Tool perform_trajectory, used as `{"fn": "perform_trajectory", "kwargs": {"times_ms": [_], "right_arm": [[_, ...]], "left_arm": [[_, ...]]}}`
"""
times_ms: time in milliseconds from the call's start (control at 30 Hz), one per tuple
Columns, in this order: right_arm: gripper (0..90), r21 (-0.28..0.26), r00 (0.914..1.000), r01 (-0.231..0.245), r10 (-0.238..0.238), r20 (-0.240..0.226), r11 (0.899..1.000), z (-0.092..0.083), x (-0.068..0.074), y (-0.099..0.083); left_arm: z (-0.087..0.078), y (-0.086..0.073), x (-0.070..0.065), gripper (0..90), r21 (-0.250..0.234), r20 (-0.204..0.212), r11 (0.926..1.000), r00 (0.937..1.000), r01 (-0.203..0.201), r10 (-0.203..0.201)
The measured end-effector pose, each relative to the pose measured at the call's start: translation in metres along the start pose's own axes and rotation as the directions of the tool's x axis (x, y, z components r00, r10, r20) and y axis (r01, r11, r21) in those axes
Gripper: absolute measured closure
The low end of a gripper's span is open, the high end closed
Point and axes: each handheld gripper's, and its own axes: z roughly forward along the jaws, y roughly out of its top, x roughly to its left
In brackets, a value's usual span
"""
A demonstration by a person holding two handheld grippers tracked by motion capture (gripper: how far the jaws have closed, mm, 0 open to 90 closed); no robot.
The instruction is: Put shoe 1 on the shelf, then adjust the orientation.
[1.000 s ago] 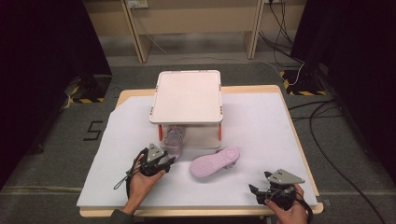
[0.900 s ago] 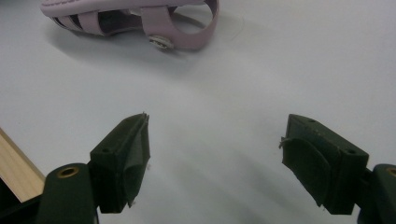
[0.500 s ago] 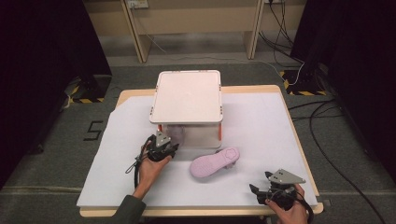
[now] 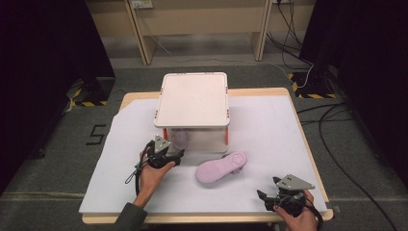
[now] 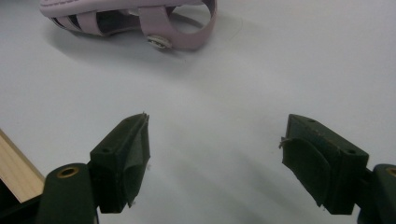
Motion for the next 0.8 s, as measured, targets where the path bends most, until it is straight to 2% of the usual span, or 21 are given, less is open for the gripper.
{"fn": "perform_trajectory", "kwargs": {"times_ms": [100, 167, 300, 500, 667, 800], "right_arm": [[23.9, 0.000, 1.0000, -0.003, 0.003, 0.001, 1.000, 0.000, 0.000, 0.000], [23.9, 0.002, 1.0000, 0.001, -0.001, 0.003, 1.000, 0.000, 0.000, 0.000], [23.9, 0.000, 1.0000, 0.000, 0.000, 0.003, 1.000, 0.000, 0.000, 0.000], [23.9, 0.002, 1.0000, -0.001, 0.001, 0.005, 1.000, 0.002, -0.001, 0.000], [23.9, 0.003, 1.0000, 0.002, -0.002, 0.000, 1.000, 0.001, 0.002, 0.001], [23.9, -0.008, 0.9999, 0.013, -0.013, -0.005, 1.000, 0.001, 0.004, 0.002]], "left_arm": [[-0.012, -0.005, -0.004, 26.1, -0.008, 0.044, 0.9999, 0.9990, 0.010, -0.010], [-0.020, -0.010, -0.006, 22.0, -0.018, 0.058, 0.9998, 0.9983, 0.014, -0.013], [-0.036, -0.021, -0.008, 22.5, -0.030, 0.076, 0.9996, 0.9971, 0.005, -0.003], [-0.058, -0.043, -0.007, 21.8, -0.034, 0.075, 0.9993, 0.9971, 0.016, -0.013], [-0.074, -0.063, -0.005, 20.5, -0.012, 0.059, 0.9997, 0.9980, 0.022, -0.021], [-0.084, -0.072, -0.007, 19.8, -0.008, 0.054, 0.9994, 0.9981, 0.032, -0.032]]}}
